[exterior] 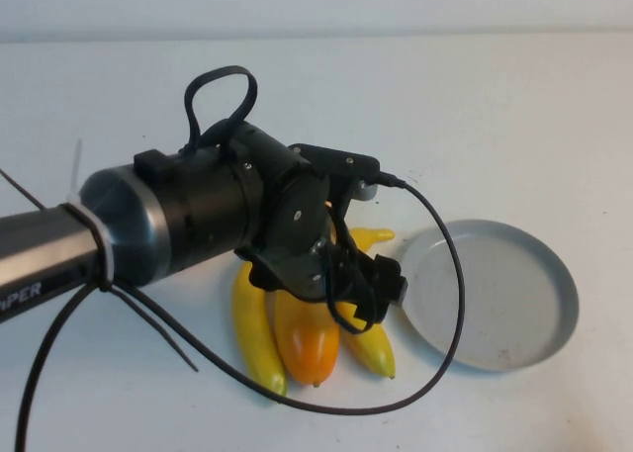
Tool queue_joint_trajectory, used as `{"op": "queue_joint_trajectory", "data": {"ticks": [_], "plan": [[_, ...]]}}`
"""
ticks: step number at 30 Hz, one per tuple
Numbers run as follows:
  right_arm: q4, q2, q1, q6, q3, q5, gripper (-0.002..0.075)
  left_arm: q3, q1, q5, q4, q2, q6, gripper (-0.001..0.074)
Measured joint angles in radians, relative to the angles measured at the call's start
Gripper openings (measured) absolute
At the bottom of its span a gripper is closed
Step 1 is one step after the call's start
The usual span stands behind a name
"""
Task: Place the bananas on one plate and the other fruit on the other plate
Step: Put one type of fruit in the left plate
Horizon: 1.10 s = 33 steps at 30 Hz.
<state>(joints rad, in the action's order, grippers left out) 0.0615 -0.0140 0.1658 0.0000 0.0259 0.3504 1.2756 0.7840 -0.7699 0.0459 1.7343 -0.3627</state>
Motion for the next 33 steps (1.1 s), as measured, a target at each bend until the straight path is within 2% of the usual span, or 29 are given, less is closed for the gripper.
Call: {"op": "queue_joint_trajectory", "data": {"ticks": [13,30,33], "plan": [[0.0,0.0,0.0,0.0,0.0,0.0,-0.0017,0.07,0.0,-0.133,0.052,0.099,-0.038,0.0668],[0.0,0.0,0.0,0.0,0.0,0.0,-0.0017,0.074,-0.006,-0.143,0.087,0.154,-0.051,0.0668],[0.0,0.0,0.0,0.0,0.0,0.0,-0.0017,0.074,-0.008,-0.143,0.087,0.154,-0.053,0.0647]]}}
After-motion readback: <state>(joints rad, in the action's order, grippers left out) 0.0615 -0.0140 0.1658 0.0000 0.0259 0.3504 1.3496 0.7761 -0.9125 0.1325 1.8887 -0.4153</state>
